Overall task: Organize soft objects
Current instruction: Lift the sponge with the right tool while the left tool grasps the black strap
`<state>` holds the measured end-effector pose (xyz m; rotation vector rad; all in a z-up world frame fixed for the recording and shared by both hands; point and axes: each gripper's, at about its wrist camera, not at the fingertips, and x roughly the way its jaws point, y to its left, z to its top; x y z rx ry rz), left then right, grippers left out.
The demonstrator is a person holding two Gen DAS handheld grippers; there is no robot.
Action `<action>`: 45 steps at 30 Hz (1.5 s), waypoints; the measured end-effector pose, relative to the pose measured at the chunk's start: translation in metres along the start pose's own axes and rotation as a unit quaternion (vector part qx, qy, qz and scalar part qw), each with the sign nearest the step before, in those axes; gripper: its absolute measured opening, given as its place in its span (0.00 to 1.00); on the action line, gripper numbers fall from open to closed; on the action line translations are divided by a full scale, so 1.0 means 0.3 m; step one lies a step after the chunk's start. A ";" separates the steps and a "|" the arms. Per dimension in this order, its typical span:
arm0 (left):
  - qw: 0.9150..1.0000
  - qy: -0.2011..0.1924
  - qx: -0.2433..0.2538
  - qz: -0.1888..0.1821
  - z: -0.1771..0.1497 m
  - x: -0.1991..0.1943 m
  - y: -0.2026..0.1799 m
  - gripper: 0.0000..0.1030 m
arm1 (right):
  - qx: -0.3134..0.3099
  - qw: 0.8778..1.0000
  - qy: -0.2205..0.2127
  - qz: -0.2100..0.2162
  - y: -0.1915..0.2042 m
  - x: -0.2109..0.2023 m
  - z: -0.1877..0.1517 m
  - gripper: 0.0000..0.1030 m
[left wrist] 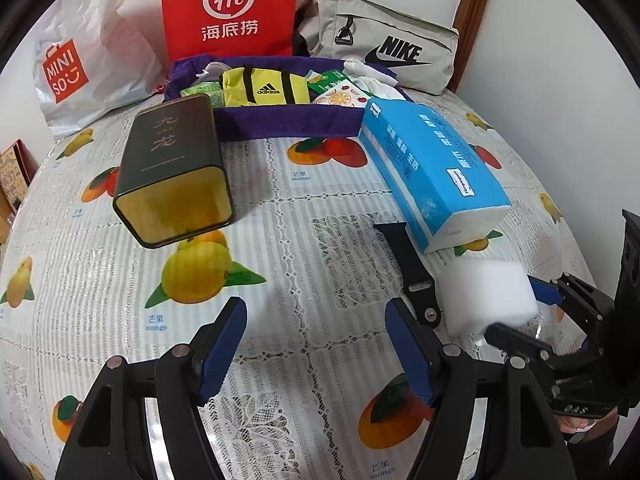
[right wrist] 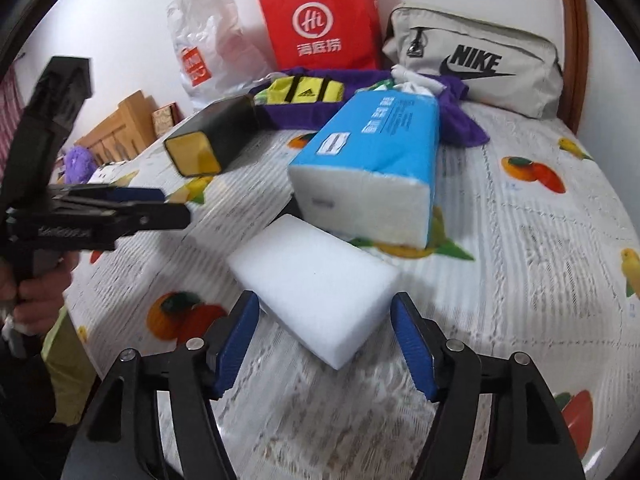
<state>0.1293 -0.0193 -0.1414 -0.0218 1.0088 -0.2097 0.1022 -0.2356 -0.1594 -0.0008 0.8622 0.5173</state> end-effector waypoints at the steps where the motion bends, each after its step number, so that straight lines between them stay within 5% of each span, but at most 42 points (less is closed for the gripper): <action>1: 1.000 0.000 -0.001 -0.002 0.001 0.000 0.004 0.68 | -0.005 1.000 -0.001 -0.001 0.001 -0.003 -0.004 0.71; 3: 1.000 -0.001 -0.004 -0.003 0.000 -0.003 0.008 0.68 | -0.011 1.000 0.000 -0.015 -0.004 0.000 -0.003 0.80; 9: 1.000 -0.002 0.004 -0.007 0.003 -0.001 0.004 0.68 | -0.010 1.000 0.011 -0.014 -0.023 0.060 0.029 0.86; 16: 1.000 0.007 0.013 -0.019 0.005 0.035 -0.027 0.68 | -0.050 0.998 -0.021 -0.015 0.027 0.039 0.031 0.77; 25: 0.998 0.030 0.054 -0.033 0.012 0.124 -0.160 0.70 | -0.020 0.999 -0.031 -0.037 -0.036 -0.084 -0.041 0.77; 29: 0.996 0.020 0.091 0.013 0.012 0.157 -0.225 0.76 | 0.017 0.998 -0.031 -0.043 -0.086 -0.102 -0.059 0.77; 41: 0.995 0.009 0.098 -0.002 0.008 0.143 -0.134 0.76 | 0.043 0.998 -0.041 -0.037 -0.116 -0.104 -0.066 0.77; 43: 0.994 0.007 0.109 -0.004 0.025 0.159 -0.162 0.74 | 0.045 0.998 -0.039 -0.037 -0.119 -0.101 -0.067 0.77; 45: 0.993 0.005 0.116 -0.015 0.041 0.165 -0.184 0.52 | 0.049 0.997 -0.037 -0.038 -0.124 -0.100 -0.068 0.77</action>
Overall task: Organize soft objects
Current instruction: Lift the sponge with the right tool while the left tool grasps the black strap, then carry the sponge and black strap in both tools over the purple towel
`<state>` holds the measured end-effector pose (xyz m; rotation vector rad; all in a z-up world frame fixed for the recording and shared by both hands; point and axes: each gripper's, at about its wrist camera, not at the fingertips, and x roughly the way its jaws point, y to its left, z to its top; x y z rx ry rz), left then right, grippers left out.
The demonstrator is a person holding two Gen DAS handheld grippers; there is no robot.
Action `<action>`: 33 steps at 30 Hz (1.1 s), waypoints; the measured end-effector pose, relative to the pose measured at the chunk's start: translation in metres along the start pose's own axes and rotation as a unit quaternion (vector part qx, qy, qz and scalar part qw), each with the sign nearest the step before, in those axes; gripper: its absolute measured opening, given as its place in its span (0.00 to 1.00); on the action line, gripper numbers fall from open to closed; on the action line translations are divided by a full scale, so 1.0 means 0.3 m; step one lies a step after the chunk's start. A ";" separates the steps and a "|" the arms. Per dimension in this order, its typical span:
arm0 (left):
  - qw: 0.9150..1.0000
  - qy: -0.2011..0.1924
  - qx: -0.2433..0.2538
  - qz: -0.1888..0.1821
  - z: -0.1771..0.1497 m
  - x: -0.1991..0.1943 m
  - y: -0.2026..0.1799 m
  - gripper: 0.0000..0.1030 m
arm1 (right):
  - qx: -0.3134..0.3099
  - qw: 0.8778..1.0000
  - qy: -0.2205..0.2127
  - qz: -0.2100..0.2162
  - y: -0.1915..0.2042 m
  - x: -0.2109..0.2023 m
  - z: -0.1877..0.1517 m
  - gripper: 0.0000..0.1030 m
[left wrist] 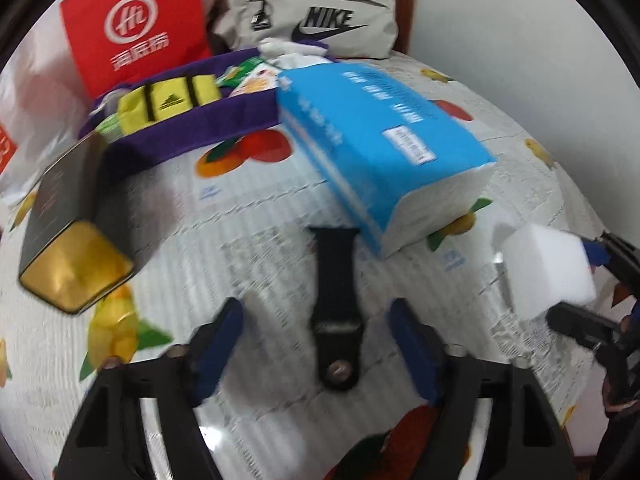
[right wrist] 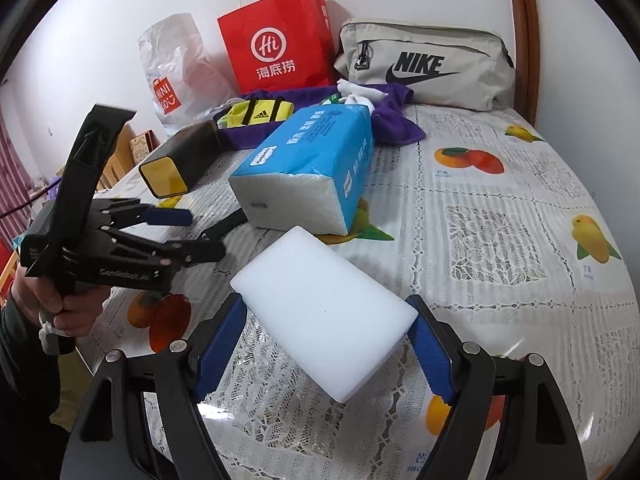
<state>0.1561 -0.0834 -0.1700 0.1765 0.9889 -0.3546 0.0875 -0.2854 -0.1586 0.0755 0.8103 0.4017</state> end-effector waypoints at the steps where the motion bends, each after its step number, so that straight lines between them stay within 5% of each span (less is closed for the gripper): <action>1: 1.000 -0.003 0.004 -0.003 0.005 -0.001 -0.006 0.44 | 0.002 1.000 0.000 0.000 -0.002 -0.001 -0.001 0.77; 3: 1.000 -0.006 0.010 -0.008 0.012 -0.001 -0.012 0.24 | 0.005 1.000 0.000 0.000 -0.003 -0.005 -0.002 0.77; 4: 1.000 -0.005 0.012 -0.010 0.013 -0.003 -0.013 0.23 | 0.005 1.000 -0.001 -0.001 -0.004 -0.006 -0.002 0.77; 11: 1.000 -0.007 0.002 -0.011 0.023 0.009 -0.006 0.33 | 0.004 1.000 0.004 0.001 0.002 -0.001 0.002 0.77; 14: 1.000 -0.014 0.003 -0.006 0.019 0.006 -0.007 0.20 | 0.006 1.000 0.011 0.000 0.007 0.003 0.005 0.77; 33: 0.996 -0.038 -0.078 0.006 -0.060 -0.178 0.187 0.19 | 0.008 1.000 0.003 -0.008 0.111 -0.043 0.117 0.77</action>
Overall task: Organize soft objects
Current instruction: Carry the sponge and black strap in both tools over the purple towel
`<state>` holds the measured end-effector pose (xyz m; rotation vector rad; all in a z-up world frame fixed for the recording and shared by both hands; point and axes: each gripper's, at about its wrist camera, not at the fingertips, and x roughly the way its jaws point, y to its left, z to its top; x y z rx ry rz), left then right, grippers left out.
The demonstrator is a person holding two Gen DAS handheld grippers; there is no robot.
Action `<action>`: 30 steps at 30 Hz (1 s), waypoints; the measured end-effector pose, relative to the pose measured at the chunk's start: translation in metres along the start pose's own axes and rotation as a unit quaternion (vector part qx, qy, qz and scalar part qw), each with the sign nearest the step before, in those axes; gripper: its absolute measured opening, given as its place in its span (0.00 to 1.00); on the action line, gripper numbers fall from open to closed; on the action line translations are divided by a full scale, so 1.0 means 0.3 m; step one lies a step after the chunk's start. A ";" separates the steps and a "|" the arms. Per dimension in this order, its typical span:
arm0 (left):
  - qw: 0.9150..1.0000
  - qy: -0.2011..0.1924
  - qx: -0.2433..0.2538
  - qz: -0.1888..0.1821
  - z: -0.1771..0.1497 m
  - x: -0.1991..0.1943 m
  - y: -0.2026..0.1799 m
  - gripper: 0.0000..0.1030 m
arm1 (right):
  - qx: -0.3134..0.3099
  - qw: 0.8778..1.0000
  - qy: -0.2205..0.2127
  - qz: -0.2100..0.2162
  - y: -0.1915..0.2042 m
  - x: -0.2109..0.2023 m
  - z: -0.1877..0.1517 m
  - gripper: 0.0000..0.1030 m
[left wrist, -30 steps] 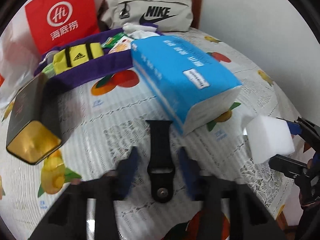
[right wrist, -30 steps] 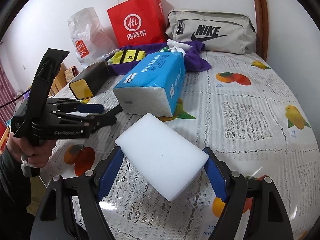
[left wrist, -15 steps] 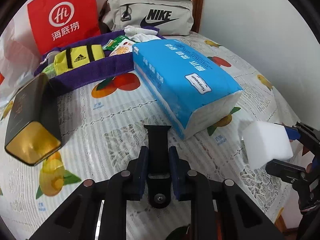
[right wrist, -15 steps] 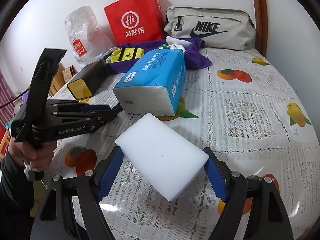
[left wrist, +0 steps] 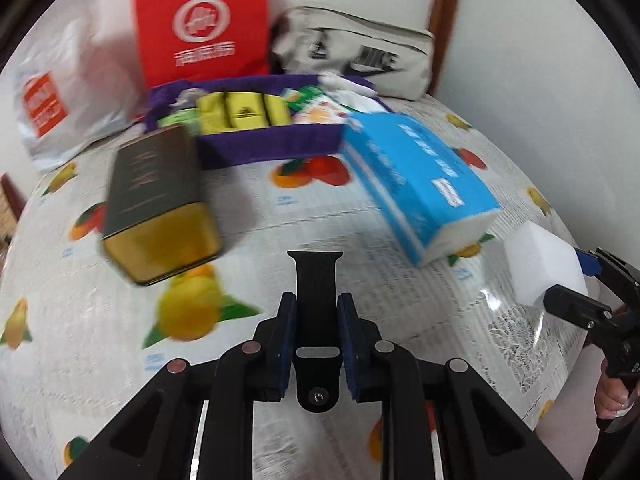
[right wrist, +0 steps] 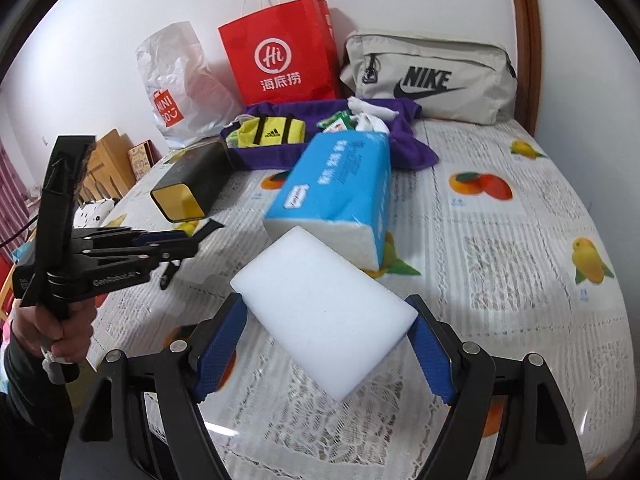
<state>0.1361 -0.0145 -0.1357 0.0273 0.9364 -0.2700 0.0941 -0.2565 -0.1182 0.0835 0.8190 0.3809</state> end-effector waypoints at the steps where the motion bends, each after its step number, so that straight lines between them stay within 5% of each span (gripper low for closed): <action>1: 1.000 -0.004 -0.008 0.002 -0.004 -0.016 0.026 0.19 | -0.002 1.000 -0.001 0.002 0.006 0.000 0.008 0.77; 15: 0.998 -0.045 -0.048 0.022 0.073 -0.154 0.168 0.19 | -0.021 1.000 -0.006 0.000 0.057 0.035 0.174 0.77; 30: 0.997 -0.055 -0.051 0.021 0.192 -0.160 0.212 0.19 | -0.029 1.000 -0.003 0.001 0.068 0.093 0.312 0.77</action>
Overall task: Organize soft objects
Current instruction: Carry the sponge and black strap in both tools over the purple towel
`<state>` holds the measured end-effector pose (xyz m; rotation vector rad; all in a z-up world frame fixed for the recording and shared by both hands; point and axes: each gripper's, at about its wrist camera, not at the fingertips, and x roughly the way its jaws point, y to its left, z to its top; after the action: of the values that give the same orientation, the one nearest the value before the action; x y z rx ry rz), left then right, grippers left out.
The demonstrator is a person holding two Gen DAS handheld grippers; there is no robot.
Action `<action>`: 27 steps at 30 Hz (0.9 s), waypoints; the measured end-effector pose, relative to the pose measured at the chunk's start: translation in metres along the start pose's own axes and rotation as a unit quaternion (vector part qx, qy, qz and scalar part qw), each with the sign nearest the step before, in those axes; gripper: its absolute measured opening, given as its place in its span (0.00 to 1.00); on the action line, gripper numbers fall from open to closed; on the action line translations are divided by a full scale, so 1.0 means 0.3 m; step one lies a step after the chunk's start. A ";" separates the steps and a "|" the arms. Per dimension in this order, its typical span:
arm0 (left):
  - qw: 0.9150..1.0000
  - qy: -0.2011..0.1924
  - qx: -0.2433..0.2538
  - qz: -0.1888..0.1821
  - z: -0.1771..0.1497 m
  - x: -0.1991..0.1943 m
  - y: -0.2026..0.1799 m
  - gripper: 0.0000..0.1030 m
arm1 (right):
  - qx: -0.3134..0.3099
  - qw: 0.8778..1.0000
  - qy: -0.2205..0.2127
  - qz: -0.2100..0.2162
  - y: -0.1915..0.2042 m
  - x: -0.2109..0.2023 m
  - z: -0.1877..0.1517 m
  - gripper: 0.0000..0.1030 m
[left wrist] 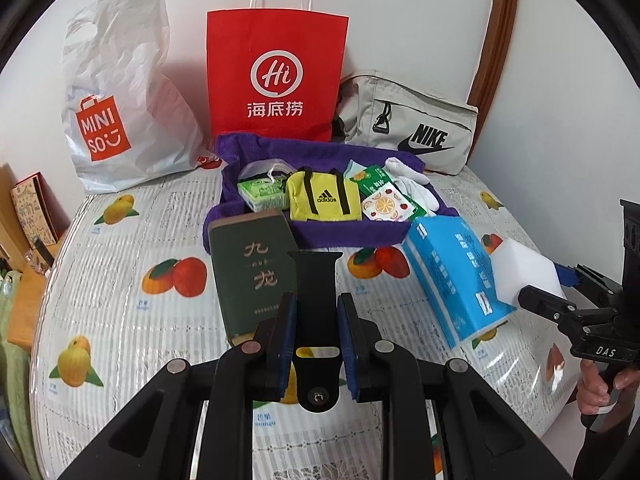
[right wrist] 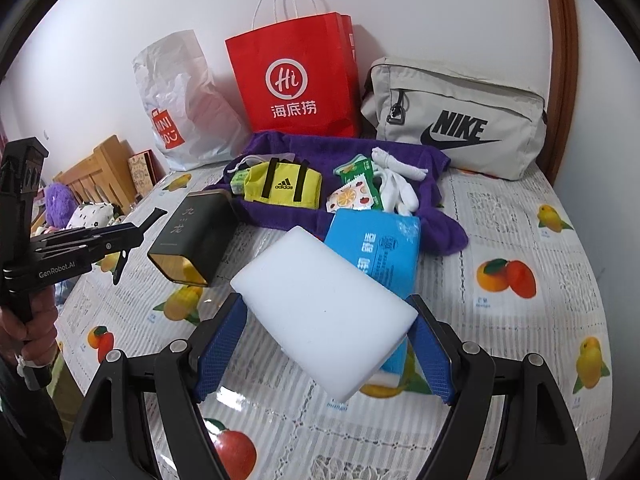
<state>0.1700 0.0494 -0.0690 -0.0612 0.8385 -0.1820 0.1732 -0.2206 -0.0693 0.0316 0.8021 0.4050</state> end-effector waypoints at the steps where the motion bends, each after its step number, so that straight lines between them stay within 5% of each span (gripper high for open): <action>1: 1.000 -0.001 0.000 -0.001 0.010 0.002 0.002 0.19 | -0.001 1.000 0.000 0.000 0.000 0.004 0.008 0.77; 27: 1.000 -0.002 -0.015 -0.003 0.232 0.136 0.081 0.19 | -0.016 1.000 -0.004 -0.015 -0.078 0.173 0.288 0.77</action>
<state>0.2517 0.0645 -0.0556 -0.0923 0.8381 -0.1753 0.2742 -0.2127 -0.0491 -0.0089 0.7873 0.3899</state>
